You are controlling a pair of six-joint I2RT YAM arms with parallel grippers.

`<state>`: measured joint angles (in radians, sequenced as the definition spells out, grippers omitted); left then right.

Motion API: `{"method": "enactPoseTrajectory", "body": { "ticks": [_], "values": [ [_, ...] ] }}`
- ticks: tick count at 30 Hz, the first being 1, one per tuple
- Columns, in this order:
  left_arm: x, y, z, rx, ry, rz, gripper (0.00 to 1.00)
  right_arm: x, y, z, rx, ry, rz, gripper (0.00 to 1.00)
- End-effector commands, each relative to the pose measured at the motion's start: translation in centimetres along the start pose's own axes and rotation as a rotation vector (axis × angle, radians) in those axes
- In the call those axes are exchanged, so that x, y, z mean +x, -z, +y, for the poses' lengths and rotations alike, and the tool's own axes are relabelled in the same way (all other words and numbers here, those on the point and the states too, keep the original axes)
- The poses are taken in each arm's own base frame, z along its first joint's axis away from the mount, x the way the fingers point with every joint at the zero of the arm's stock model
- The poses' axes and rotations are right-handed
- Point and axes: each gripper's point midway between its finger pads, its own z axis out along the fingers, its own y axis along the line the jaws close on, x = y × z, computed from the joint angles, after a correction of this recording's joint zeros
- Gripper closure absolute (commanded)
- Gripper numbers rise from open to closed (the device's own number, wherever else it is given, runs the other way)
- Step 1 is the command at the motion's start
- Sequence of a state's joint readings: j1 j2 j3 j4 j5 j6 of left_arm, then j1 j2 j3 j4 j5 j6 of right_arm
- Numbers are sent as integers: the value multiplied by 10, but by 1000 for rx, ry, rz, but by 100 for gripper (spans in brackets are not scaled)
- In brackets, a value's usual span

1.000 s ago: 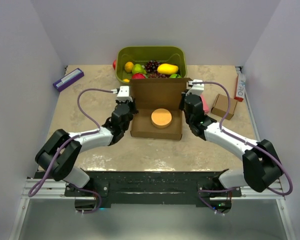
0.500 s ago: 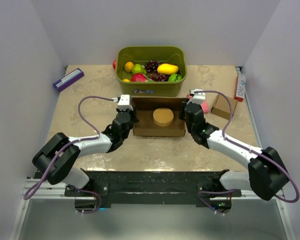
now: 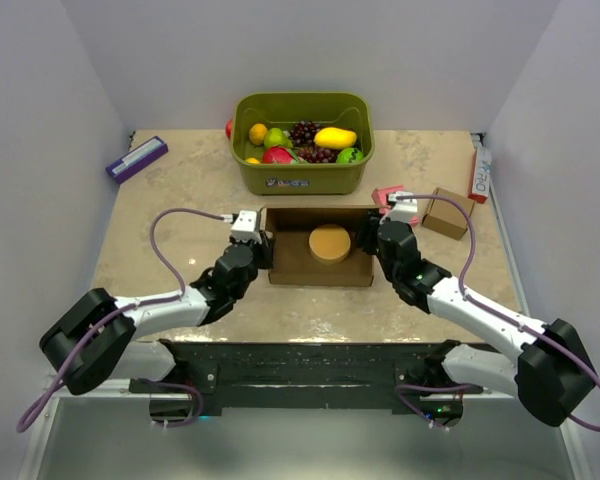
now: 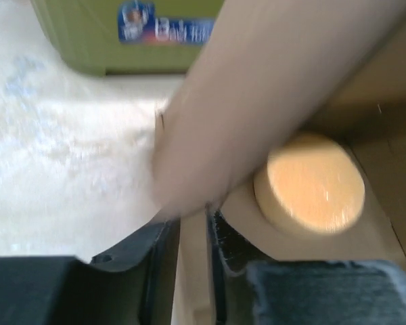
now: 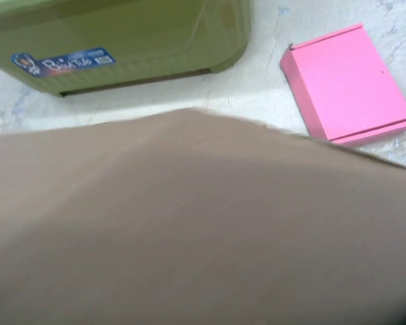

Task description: Fold the paper box

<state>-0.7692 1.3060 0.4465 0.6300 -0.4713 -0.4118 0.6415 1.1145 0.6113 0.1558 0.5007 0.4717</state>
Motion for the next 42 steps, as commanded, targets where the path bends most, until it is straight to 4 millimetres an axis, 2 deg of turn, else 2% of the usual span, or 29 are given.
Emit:
{"method": "enactPoseTrajectory", "body": {
  "ticks": [1,3,4,7,9,12,13,15,16,17,19,20,22,23,25,27,28,29,30,31,32,33,34,35,36,37,38,40,42],
  "values": [
    [19,21,-3,63,9,61,63,7,6,-2,-13,-16,16,42],
    [16,26,-4,76,8,54,57,8,9,-1,-21,-14,19,40],
    [11,30,-6,94,11,43,50,7,10,-1,-25,-14,19,38],
    [2,38,-12,135,8,30,39,6,13,3,-51,-7,28,31],
    [2,43,-10,140,2,39,34,6,16,5,-66,-2,40,28],
    [-3,54,-10,161,-1,40,25,3,22,5,-80,7,42,17],
    [-11,59,-11,177,8,24,22,-2,27,6,-91,6,30,16],
    [-11,66,-9,177,0,45,20,-2,33,3,-92,14,41,4],
    [-18,73,-9,188,13,30,19,-4,36,4,-106,17,39,2],
    [-12,77,-4,173,5,65,19,-3,42,1,-108,25,47,2],
    [-25,86,-1,150,62,56,18,-5,50,0,-126,36,52,1],
    [-20,91,3,133,62,84,18,-6,57,-1,-135,37,52,1],
    [-33,99,3,135,107,60,17,-5,64,-3,-147,50,66,1],
    [-28,103,9,114,103,89,16,-9,70,-1,-173,43,57,2],
    [-43,110,10,105,132,63,14,-12,78,-6,-160,34,57,4],
    [-43,116,16,76,131,92,13,-30,88,-17,-117,8,-2,4],
    [-54,119,14,79,147,78,10,-31,93,-22,-101,11,0,4],
    [-54,121,15,72,140,92,9,-37,97,-24,-97,10,-14,4],
    [-57,123,14,75,139,92,9,-54,104,-25,-93,-9,-61,4],
    [-64,124,12,77,135,85,6,-59,109,-27,-88,1,-64,4],
    [-81,127,9,80,141,63,4,-66,112,-27,-85,2,-74,4],
    [-92,127,8,71,148,46,2,-85,117,-33,-41,-14,-117,5],
    [-103,128,9,57,149,24,2,-81,115,-43,31,-9,-85,5],
    [-130,133,3,74,166,-22,1,-97,119,-46,69,-19,-107,5],
    [-139,131,1,72,151,-36,1,-104,118,-57,149,-12,-125,5],
    [-149,131,-3,80,147,-52,0,-99,112,-62,200,21,-94,5],
    [-173,135,-10,99,154,-94,0,-111,113,-60,213,16,-113,4],
    [-183,128,-17,105,107,-90,0,-121,107,-54,217,34,-126,2],
    [-199,120,-23,103,82,-94,0,-143,106,-41,181,37,-165,1]
  ]
}}
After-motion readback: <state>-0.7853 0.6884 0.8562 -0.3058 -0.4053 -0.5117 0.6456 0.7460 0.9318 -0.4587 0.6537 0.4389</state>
